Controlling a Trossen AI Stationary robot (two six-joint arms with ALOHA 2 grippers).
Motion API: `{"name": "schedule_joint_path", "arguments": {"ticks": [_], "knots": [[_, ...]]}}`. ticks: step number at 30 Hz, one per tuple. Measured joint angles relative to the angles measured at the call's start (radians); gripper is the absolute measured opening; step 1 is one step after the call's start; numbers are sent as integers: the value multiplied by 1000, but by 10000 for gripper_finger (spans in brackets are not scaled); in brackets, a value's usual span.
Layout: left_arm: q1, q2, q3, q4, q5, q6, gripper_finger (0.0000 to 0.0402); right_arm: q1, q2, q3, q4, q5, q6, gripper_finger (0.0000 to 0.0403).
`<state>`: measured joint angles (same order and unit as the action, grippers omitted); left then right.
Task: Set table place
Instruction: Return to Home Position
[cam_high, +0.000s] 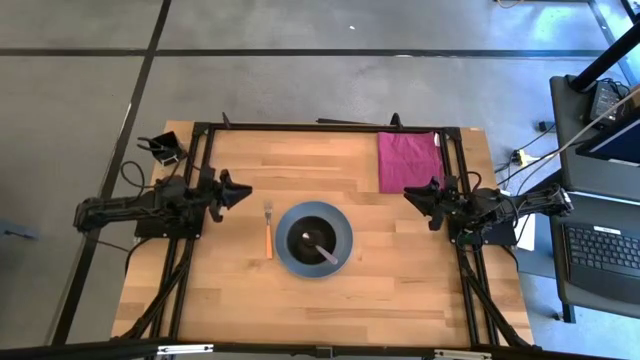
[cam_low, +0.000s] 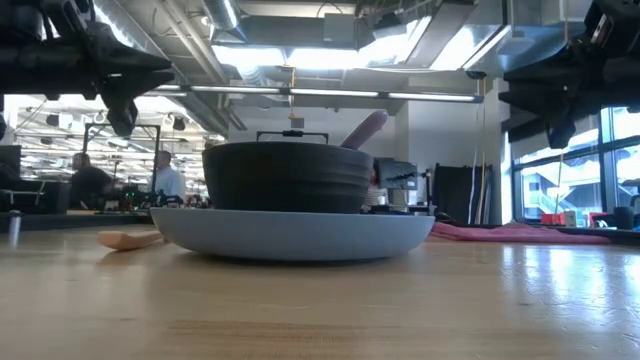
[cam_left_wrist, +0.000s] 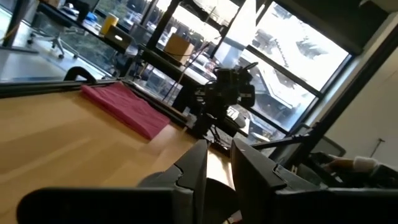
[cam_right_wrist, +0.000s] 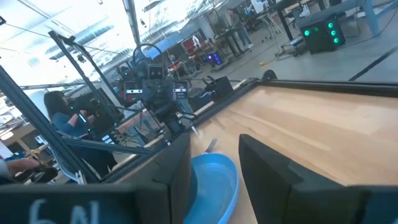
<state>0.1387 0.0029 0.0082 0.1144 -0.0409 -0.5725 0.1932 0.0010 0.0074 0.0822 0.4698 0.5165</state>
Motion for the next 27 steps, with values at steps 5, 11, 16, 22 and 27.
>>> {"name": "schedule_joint_path", "arguments": {"ticks": [5, 11, 16, 22, 27], "knots": [[-24, 0, 0, -1, 0, 0, 58, 0, 0, 0, 0, 0, 0, 137], [-25, 0, 0, -1, 1, 0, 47, 0, 0, 0, 0, 0, 1, 137], [-25, 0, 0, -1, 1, 0, 39, 0, 0, 0, 0, 0, 1, 137], [-24, 0, 0, -1, 1, 0, 29, 0, 0, 0, 0, 0, 0, 137], [-24, 0, 0, -1, 1, 0, 22, 0, 0, 0, 0, 0, 1, 137]]}}
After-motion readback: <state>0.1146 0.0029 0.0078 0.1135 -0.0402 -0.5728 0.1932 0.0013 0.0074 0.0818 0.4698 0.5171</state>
